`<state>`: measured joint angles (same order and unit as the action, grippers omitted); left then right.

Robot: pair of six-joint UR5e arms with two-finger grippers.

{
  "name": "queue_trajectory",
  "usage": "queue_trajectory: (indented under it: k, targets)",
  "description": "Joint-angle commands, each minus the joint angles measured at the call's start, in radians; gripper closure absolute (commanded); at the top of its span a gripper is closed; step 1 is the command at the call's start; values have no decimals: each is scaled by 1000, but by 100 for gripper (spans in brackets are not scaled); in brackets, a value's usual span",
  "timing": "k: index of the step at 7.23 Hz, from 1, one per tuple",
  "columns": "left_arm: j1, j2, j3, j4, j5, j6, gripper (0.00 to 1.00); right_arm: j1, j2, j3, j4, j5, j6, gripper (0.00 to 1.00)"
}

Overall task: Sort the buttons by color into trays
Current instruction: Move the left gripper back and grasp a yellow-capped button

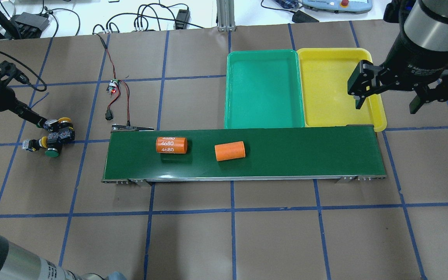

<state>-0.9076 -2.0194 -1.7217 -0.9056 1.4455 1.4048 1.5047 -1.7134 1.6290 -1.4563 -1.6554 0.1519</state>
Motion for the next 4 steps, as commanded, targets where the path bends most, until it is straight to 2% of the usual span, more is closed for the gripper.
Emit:
queue_trajectory:
  k: [1, 2, 3, 4]
  targets:
    - [44, -30, -19, -58, 9, 355, 3, 0, 0, 0, -1, 0, 0, 0]
    - [44, -27, -30, -135, 21, 525, 4, 0, 0, 0, 0, 0, 0, 0]
    - [45, -32, -33, -145, 56, 583, 26, 0, 0, 0, 1, 0, 0, 0]
    - [44, -45, -35, -139, 73, 595, 24, 0, 1, 0, -1, 0, 0, 0]
